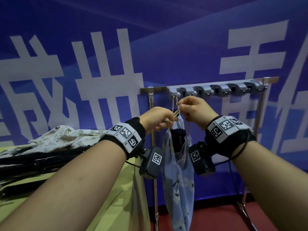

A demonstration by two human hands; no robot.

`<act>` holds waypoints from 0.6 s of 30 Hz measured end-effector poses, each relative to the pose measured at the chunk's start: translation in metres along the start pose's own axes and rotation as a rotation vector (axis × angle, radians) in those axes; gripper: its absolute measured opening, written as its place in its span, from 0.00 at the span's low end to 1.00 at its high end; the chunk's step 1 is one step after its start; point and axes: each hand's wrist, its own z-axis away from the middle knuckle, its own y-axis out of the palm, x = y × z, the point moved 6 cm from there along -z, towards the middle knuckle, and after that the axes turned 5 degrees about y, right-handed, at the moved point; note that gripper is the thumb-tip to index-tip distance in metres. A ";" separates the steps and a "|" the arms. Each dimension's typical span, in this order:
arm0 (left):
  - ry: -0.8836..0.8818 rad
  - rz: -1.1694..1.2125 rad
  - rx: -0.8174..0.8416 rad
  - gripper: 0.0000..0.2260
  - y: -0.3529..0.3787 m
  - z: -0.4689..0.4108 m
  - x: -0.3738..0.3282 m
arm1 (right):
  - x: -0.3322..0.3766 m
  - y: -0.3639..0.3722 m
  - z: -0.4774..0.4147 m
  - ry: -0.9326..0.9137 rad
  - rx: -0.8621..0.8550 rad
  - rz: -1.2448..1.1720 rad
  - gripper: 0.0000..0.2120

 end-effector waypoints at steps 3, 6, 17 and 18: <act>-0.029 -0.094 0.009 0.11 0.004 -0.006 -0.001 | -0.007 -0.005 -0.002 0.009 -0.010 -0.003 0.12; -0.001 -0.058 -0.002 0.15 0.011 -0.012 -0.006 | -0.012 -0.016 -0.002 0.020 -0.028 -0.021 0.12; -0.062 0.107 -0.051 0.09 0.034 -0.051 -0.008 | -0.057 -0.069 -0.004 0.133 -0.129 0.185 0.06; -0.058 0.069 -0.060 0.09 0.035 -0.054 -0.008 | -0.057 -0.073 -0.006 0.128 -0.163 0.194 0.07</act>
